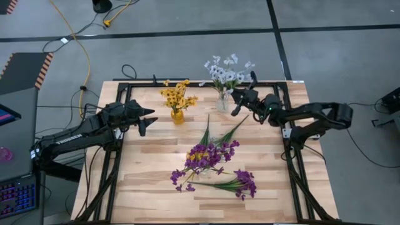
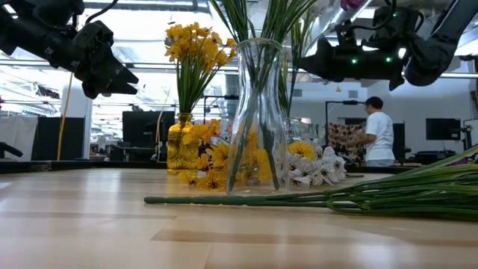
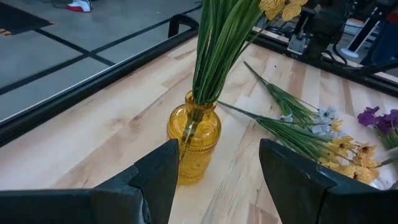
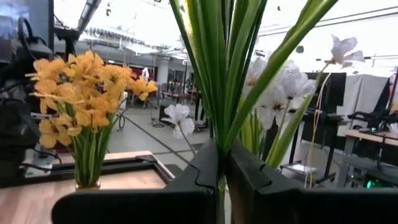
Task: Sort flowers into vase by color
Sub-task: Put the right white flowers into the top transparent vase
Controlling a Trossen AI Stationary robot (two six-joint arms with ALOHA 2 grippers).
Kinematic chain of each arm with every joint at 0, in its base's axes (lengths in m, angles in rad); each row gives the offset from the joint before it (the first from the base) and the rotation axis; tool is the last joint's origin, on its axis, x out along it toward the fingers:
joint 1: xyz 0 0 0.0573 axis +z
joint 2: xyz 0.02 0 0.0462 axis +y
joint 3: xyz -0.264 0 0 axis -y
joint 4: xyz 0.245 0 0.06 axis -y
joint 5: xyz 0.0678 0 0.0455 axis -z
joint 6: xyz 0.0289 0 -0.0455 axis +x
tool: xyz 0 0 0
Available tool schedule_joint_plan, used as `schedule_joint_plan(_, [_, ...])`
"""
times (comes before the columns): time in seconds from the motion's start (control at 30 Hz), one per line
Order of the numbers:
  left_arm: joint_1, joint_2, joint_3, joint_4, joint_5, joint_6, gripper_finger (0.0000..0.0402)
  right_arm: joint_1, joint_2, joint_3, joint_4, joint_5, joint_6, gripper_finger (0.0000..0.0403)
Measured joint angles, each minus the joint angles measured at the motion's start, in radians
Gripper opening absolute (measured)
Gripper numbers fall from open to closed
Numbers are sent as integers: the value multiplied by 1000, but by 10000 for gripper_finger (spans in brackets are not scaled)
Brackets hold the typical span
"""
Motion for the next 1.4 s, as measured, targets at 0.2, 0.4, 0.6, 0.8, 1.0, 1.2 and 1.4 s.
schedule_joint_plan(0.2, [0,0,0,0,0,0,210,0,39,0,-20,1,-2,44])
schedule_joint_plan(0.4, [0,0,0,-1,0,2,210,0,73,0,-39,9,-2,54])
schedule_joint_plan(0.6, [0,0,0,-1,0,12,210,0,73,0,-100,13,-2,59])
schedule_joint_plan(0.8, [0,0,0,-1,0,13,210,0,73,0,-117,28,-28,60])
schedule_joint_plan(1.0, [0,0,0,-1,1,13,210,0,73,0,-117,34,-81,61])
schedule_joint_plan(1.2, [0,0,0,-1,1,13,210,0,73,0,-128,34,-81,61])
schedule_joint_plan(1.4, [0,0,0,-1,1,13,210,0,73,0,-169,37,-82,77])
